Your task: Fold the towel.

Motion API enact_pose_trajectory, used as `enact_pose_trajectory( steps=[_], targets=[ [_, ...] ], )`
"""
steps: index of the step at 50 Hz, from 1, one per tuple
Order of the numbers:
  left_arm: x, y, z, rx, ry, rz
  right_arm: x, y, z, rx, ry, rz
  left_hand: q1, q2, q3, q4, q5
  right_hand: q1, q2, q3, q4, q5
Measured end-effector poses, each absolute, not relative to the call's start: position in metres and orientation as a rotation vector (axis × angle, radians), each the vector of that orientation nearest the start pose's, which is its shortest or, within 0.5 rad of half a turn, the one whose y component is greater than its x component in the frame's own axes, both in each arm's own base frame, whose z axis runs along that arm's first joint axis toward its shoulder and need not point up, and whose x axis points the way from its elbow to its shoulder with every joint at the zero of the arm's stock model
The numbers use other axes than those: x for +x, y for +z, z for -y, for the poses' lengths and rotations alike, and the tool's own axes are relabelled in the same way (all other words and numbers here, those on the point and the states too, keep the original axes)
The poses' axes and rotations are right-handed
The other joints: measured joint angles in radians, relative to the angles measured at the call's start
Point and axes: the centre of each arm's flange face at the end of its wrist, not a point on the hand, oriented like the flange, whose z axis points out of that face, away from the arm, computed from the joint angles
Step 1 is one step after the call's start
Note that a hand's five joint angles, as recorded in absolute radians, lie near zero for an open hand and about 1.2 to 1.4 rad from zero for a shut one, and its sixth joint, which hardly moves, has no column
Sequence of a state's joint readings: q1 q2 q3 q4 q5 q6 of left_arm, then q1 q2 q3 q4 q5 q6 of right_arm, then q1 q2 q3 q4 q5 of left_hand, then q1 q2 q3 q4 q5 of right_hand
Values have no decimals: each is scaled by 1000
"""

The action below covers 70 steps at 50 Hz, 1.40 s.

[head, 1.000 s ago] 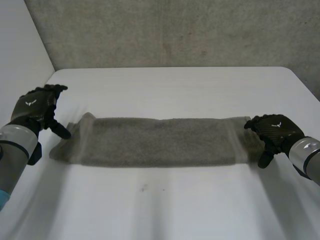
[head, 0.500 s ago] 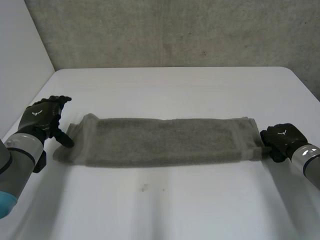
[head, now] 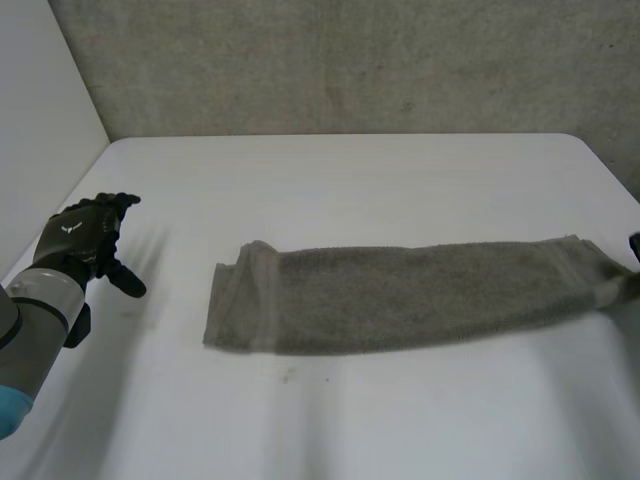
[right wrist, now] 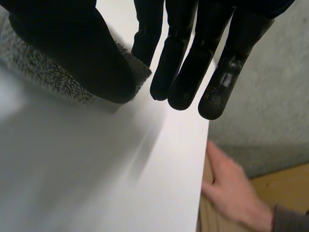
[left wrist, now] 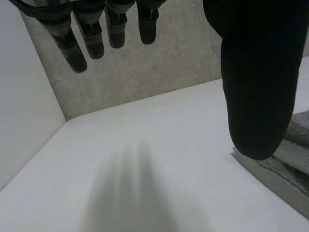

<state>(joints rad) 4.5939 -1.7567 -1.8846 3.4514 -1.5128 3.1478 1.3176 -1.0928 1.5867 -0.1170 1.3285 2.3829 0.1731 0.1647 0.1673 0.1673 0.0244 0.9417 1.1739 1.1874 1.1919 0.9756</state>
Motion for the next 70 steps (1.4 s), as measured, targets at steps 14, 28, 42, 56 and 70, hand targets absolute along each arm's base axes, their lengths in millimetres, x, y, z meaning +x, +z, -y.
enact_pose_trajectory(
  steps=[14, 28, 42, 56, 70],
  targets=[
    [-171, 188, 287, 213, -2070, -2503, 251, 225, 339, -1097, -2073, -2043, 0, 0, 0, -1, 0, 6, 5, 1, 3, 5],
    [-172, 189, 286, 214, -2069, -2504, 439, 167, 213, -1409, -1758, -1546, 0, 0, 0, -1, 0, 8, 5, 1, 3, 6],
    [-175, 186, 282, 233, -2064, -2519, 476, 112, 149, -1532, -1583, -1482, 0, 0, 0, -1, 0, -557, -649, -632, -634, -582],
    [-203, 202, 275, 366, -2170, -2488, 405, 207, 199, -1261, -1723, -1709, 0, 0, 0, -1, 0, -734, -940, -977, -959, -917],
    [-288, 185, 253, 732, -2215, -2579, 297, 158, 235, -1126, -1586, -2172, 0, 0, 0, -1, 0, -734, -940, -977, -959, -917]
  ],
)
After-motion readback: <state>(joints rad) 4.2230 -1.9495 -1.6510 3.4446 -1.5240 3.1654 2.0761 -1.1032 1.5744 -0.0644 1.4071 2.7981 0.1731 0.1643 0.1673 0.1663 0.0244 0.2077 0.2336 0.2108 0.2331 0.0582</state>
